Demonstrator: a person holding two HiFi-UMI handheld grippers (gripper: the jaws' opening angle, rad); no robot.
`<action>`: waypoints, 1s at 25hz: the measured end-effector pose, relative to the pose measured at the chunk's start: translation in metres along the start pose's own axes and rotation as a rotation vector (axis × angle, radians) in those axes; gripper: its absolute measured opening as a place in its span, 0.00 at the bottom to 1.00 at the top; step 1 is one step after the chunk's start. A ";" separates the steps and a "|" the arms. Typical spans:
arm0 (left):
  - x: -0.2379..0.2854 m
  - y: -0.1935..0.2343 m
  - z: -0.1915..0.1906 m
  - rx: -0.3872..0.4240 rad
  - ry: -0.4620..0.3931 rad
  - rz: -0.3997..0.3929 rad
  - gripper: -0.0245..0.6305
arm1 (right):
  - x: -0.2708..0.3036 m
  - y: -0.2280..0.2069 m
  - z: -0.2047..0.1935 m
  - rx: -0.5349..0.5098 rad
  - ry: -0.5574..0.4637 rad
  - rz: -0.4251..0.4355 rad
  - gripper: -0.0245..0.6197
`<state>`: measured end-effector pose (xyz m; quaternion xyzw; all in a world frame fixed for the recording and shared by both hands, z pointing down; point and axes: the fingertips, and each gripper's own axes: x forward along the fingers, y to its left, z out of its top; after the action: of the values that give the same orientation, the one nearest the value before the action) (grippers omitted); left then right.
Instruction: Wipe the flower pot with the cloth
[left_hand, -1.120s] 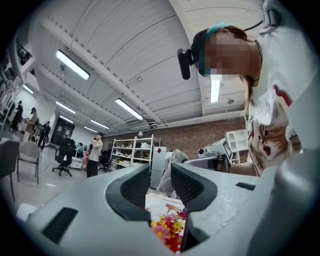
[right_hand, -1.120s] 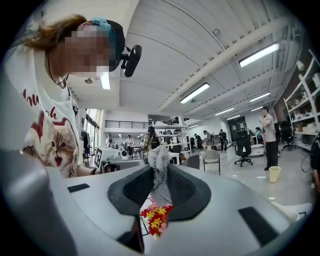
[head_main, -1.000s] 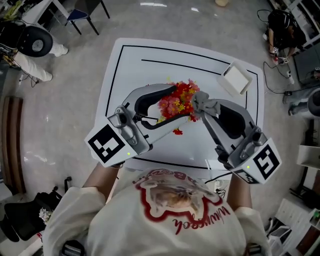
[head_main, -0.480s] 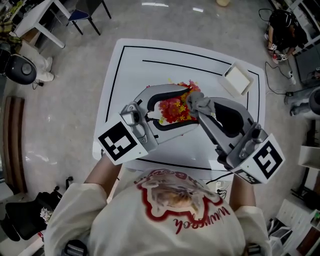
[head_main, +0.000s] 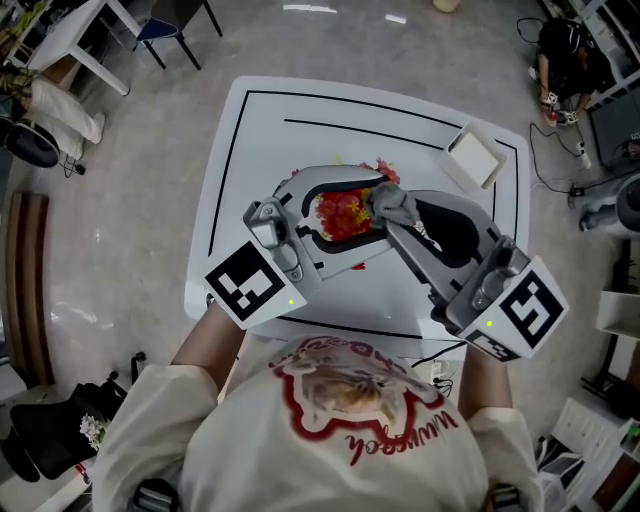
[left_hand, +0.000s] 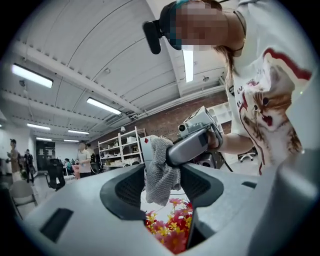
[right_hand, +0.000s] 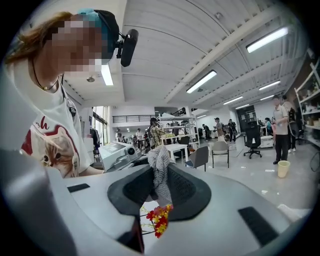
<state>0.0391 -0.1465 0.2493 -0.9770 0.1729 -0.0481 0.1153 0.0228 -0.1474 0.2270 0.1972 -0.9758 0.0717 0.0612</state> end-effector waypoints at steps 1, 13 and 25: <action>0.000 -0.001 0.002 0.020 0.003 0.005 0.38 | 0.000 0.000 0.000 0.005 -0.002 -0.001 0.15; -0.001 -0.003 0.001 0.083 0.012 0.048 0.25 | 0.004 -0.003 -0.002 0.023 0.036 0.015 0.16; -0.011 0.002 0.004 -0.004 -0.010 0.045 0.12 | 0.000 0.003 0.014 0.009 -0.042 0.007 0.21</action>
<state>0.0290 -0.1432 0.2440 -0.9734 0.1941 -0.0403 0.1153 0.0206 -0.1467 0.2125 0.1953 -0.9773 0.0723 0.0393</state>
